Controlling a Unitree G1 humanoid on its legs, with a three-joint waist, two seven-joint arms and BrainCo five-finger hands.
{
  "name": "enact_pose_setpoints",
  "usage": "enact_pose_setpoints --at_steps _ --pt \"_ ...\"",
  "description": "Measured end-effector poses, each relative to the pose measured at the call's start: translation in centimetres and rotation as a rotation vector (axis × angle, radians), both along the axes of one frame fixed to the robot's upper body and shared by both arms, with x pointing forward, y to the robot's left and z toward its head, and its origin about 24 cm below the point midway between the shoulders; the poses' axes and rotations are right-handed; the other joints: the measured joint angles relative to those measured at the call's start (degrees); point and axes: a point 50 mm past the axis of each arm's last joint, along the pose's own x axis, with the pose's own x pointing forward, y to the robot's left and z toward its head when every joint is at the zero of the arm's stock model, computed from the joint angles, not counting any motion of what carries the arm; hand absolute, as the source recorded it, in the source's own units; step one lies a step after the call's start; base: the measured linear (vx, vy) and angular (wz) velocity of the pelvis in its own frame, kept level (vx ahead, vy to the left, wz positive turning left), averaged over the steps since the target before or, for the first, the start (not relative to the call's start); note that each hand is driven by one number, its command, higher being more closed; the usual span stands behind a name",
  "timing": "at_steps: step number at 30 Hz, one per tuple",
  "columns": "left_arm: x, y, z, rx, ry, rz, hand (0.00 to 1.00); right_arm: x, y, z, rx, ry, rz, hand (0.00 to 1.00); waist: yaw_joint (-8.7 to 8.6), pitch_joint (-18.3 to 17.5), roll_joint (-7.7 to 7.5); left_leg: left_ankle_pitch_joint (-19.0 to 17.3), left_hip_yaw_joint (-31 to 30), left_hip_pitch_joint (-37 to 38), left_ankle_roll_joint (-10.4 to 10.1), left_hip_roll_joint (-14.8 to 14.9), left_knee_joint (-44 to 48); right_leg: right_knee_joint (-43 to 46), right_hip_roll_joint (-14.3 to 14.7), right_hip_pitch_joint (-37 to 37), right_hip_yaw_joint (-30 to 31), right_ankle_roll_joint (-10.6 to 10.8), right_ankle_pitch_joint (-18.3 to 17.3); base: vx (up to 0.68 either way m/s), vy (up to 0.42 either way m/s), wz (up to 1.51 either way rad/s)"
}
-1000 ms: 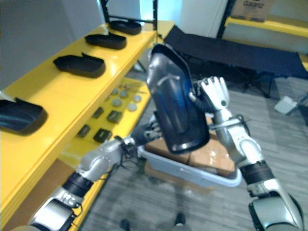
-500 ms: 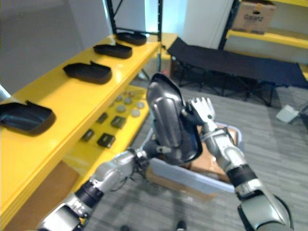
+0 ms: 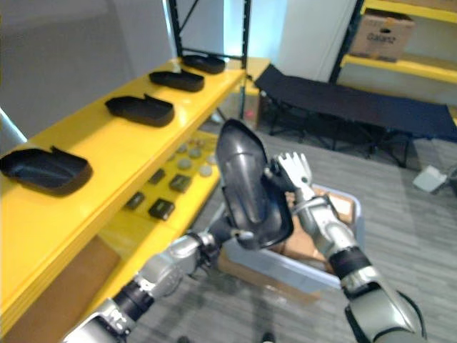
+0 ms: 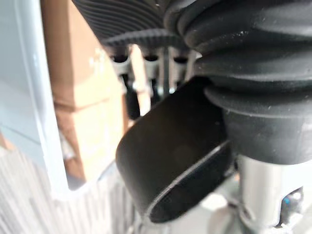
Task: Walk over and take plastic housings, then place them on the shelf
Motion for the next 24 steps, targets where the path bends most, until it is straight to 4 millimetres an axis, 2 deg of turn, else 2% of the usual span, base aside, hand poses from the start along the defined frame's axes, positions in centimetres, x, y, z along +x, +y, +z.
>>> enact_pose_setpoints --at_steps 8,16,24 --pt "-0.3 0.7 -0.6 0.023 -0.005 0.052 1.00 -0.3 0.2 -0.3 0.048 -0.013 -0.002 1.00 0.60 -0.08 -0.49 -0.01 0.00 0.04 0.00 -0.05 0.02 0.04 -0.05 0.05 0.01 0.04 -0.03 0.00 0.000 0.00" --pt "-1.1 0.8 -1.2 -0.081 0.065 0.200 1.00 -2.3 0.0 -1.5 0.260 -0.024 -0.032 1.00 0.67 -0.07 -0.50 -0.05 0.21 0.23 -0.01 0.02 0.02 0.18 -0.02 -0.04 0.23 -0.02 -0.17 0.00 0.000 0.00" --pt "-1.3 1.5 -1.4 -0.157 0.109 0.299 1.00 -4.0 1.3 -3.1 0.440 0.007 -0.045 1.00 0.67 -0.06 -0.50 -0.33 0.40 0.31 -0.40 0.62 0.05 0.08 0.12 -0.13 0.40 -0.40 -0.40 0.00 0.000 0.00"
